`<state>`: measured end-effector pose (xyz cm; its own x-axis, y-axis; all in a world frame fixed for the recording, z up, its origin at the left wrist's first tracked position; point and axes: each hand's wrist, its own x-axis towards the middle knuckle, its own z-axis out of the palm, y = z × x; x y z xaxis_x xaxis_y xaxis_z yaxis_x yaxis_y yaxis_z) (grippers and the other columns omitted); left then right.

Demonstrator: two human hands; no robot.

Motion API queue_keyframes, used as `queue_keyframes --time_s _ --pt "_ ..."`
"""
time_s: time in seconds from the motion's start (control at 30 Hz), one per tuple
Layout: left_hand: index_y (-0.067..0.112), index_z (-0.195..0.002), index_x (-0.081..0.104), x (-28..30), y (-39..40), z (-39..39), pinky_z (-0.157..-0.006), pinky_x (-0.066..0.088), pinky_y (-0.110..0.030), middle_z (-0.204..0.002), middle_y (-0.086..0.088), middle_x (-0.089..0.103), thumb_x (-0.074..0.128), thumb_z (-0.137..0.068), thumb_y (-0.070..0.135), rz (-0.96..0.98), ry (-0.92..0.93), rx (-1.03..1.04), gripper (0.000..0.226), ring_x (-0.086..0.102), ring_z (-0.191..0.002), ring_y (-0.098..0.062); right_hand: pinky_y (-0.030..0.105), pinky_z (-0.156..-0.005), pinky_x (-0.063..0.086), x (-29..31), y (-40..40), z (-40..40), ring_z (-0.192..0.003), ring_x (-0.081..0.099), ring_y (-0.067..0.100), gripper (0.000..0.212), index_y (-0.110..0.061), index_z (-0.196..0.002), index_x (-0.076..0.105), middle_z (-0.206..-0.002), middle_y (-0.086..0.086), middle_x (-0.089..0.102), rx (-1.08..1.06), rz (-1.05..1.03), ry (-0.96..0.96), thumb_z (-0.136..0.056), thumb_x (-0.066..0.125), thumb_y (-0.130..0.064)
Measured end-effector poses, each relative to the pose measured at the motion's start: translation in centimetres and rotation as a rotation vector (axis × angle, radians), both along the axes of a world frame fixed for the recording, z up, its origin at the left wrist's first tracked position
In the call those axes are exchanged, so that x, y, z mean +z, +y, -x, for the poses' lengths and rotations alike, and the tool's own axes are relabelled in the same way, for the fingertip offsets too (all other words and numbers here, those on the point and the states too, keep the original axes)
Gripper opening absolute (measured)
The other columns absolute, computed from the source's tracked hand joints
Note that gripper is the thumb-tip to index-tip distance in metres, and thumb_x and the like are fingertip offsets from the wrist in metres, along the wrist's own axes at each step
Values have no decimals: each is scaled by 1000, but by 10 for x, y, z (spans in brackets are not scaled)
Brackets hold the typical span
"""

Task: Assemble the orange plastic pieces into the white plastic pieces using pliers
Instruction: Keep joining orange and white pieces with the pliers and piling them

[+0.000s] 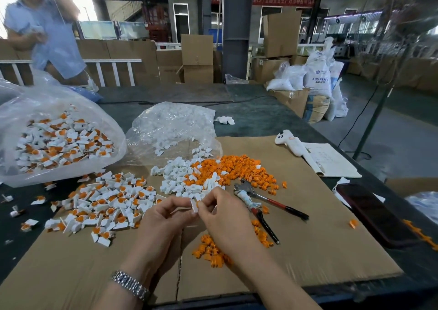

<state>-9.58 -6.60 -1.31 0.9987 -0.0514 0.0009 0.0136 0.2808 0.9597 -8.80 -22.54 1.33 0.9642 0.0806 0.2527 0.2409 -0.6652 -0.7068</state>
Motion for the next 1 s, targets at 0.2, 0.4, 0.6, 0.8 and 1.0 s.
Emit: queue_keyframes --time_s 0.2,0.4,0.6,0.8,1.0 --pt "7 -99 75 4 -2 3 -77 63 -40 -106 -22 76 91 -74 19 -10 58 -27 33 77 -91 -31 21 -59 49 -2 3 -1 -67 57 4 20 -32 -81 52 -75 -11 59 -45 -76 77 -95 59 -44" --pt "-3 -97 73 4 -4 0 -83 62 -36 -113 -32 71 84 -80 12 143 101 -16 25 72 -109 -41 15 -58 45 -1 -1 0 -75 58 1 13 -35 -87 52 -85 -13 59 37 -94 86 -96 61 -36" --pt "-4 -95 74 9 -4 0 -77 62 -30 -107 -30 74 81 -83 11 114 143 7 20 75 -101 -37 8 -76 47 3 -12 1 -84 57 -4 15 -27 -109 69 -93 -16 59 160 -62 -20 -95 68 -22" --pt "1 -95 79 13 -8 1 -89 63 -44 -104 -31 73 89 -73 24 6 253 80 33 75 -97 -41 3 -68 47 1 -18 3 -86 57 -9 15 -23 -107 72 -94 -15 62 185 -107 -43 -92 71 -20" --pt "9 -92 82 18 -7 5 -85 63 -36 -102 -19 78 90 -64 31 -49 232 68 37 76 -99 -36 2 -82 43 1 -22 4 -98 56 -10 21 -22 -109 74 -99 -17 65 186 -108 -135 -89 75 -22"
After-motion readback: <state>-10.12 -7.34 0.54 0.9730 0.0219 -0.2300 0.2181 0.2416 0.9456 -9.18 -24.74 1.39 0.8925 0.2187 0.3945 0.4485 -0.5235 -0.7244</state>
